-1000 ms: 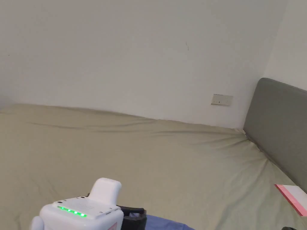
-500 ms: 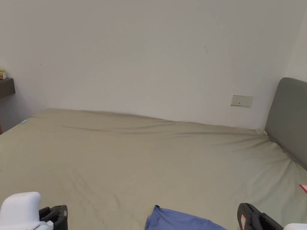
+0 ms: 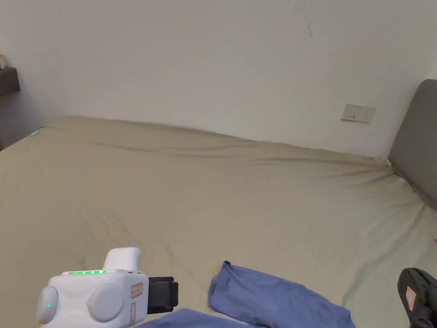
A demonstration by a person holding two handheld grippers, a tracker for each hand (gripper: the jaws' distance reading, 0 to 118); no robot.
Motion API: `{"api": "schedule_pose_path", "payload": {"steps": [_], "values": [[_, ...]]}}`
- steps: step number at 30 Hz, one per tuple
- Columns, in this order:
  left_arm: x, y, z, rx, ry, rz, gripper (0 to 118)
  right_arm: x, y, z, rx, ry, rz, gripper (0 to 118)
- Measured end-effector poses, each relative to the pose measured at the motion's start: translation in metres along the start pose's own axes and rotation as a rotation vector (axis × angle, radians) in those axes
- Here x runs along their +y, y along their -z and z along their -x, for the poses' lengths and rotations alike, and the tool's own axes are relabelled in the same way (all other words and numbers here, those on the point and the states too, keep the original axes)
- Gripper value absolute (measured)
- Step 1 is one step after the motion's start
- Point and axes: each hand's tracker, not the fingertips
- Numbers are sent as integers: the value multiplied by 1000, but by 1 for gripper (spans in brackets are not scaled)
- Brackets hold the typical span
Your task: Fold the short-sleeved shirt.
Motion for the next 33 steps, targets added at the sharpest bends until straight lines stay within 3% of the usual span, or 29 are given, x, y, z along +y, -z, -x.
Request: {"api": "schedule_pose_path", "payload": {"steps": [2, 9, 13, 18, 20, 21, 23, 24, 26, 27, 28, 31, 33], "values": [[-6, 40, 3, -10, -35, 113, 114, -3, 4, -7, -8, 6, 15, 5], [-30, 138, 16, 122, -73, 255, 113, -23, 27, -24, -39, 45, 97, 6], [-40, 160, 19, 127, -110, 267, 116, -35, 33, -28, -42, 70, 124, 7], [-45, 159, 3, 208, -7, 236, 113, -33, 29, -24, -38, 62, 116, 10], [-44, 153, 2, 224, -20, 227, 98, -32, 24, -25, -47, 46, 113, 11], [-42, 147, 0, 243, -28, 213, 82, -31, 21, -26, -51, 46, 113, 11], [-38, 138, -2, 294, -36, 119, 29, -30, 15, -29, -58, 63, 108, 11], [-38, 138, -5, 262, -48, 138, 15, -30, 11, -33, -62, 77, 108, 11], [-41, 139, -14, 193, -60, 158, 13, -29, 6, -37, -70, 97, 113, 12], [-41, 139, -20, 289, -13, 175, 12, -27, 3, -39, -75, 100, 114, 13], [-42, 135, -24, 280, 5, 162, 12, -26, -3, -43, -81, 95, 112, 13], [-39, 112, -29, 145, -69, 110, 9, -22, -12, -51, -116, 51, 94, 14], [-35, 99, -35, 148, -65, 85, 8, -20, -10, -60, -117, 40, 102, 19]]}}
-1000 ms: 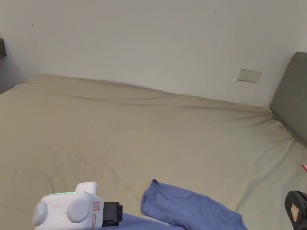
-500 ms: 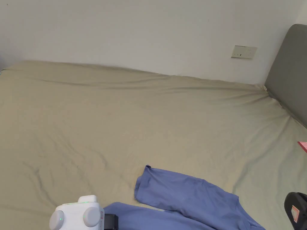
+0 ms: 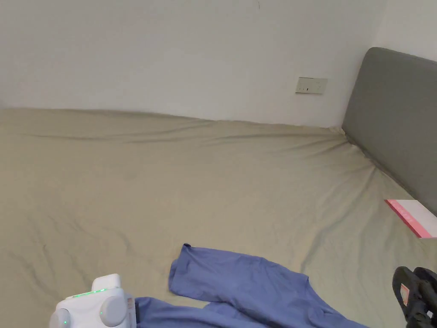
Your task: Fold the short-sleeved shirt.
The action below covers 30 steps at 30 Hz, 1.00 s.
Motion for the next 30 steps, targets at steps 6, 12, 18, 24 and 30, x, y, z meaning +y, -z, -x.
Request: {"api": "schedule_pose_path", "payload": {"steps": [6, 12, 18, 24, 30], "values": [[6, -39, -4, -68, 27, -89, 7, -1, 75, -17, 162, -176, 162, 83], [-2, -54, 5, -119, 6, -125, 7, -63, 243, -10, 258, -351, 459, 100], [-10, -30, 20, -100, -50, -93, 7, -142, 388, 36, 356, -528, 734, 100], [-5, -8, 34, -73, -58, -71, 7, -157, 442, 76, 411, -548, 771, 100], [-4, 12, 36, -55, -60, -56, 7, -185, 483, 78, 457, -420, 882, 72]]}}
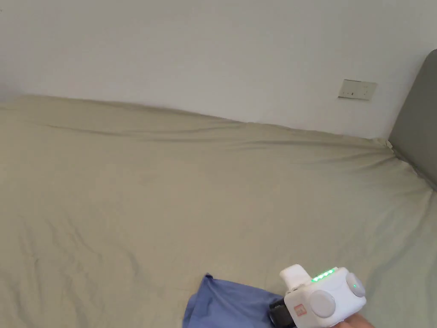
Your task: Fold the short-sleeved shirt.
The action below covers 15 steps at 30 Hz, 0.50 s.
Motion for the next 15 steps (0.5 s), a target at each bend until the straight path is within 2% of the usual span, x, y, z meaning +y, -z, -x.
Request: {"api": "schedule_pose_path", "payload": {"steps": [1, 2, 3, 4, 5, 8, 9, 11, 12, 13, 15], "values": [[-1, 4, 1, 10, -7, 17, 7, -2, -7, 2, 6, 44, -43, 65], [-3, 6, 2, 14, -13, 27, 7, -2, -13, 3, -23, 49, -37, 57], [-5, 10, 2, -9, -40, 30, 7, -3, -19, 3, 24, 86, -34, 42], [-7, 11, 1, -17, -45, 36, 7, -4, -25, 7, -20, 53, -40, 1], [-8, 12, -1, -22, -40, 44, 7, -6, -24, 5, -68, -2, -51, 1], [-9, 1, -10, -47, -12, 42, 7, -12, -41, 14, -109, 30, -73, 1], [-7, -7, -11, -53, 4, 30, 7, -11, -47, 10, -91, 89, -110, 1], [2, -27, -6, -61, 0, -18, 7, -13, -80, -2, 50, 221, -171, 1], [10, -38, -2, -73, -11, -43, 7, -14, -100, -4, 61, 247, -205, 1], [17, -51, 3, -100, -38, -77, 7, -13, -118, -4, 17, 237, -242, 1], [34, -81, 15, -179, -81, -136, 7, -15, -162, -13, 22, 244, -303, 1]]}}
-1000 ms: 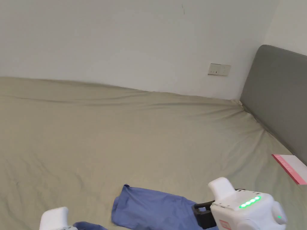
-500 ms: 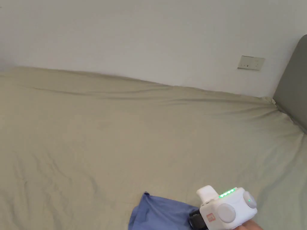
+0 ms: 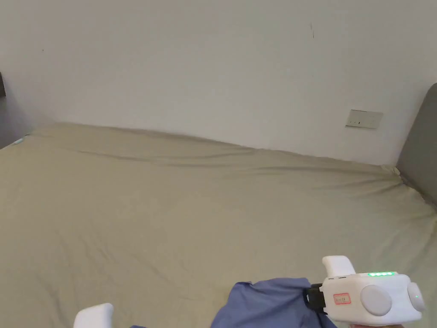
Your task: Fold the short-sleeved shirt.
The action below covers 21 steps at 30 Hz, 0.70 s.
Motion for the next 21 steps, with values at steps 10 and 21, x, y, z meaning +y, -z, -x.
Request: {"api": "schedule_pose_path", "payload": {"steps": [10, 21], "values": [[105, -180, -36, -99, 180, -325, 7, 59, -265, 0, -87, 102, -381, 1], [209, -358, -43, -89, 232, -618, 7, 71, -479, -1, -75, 185, -727, 1]]}}
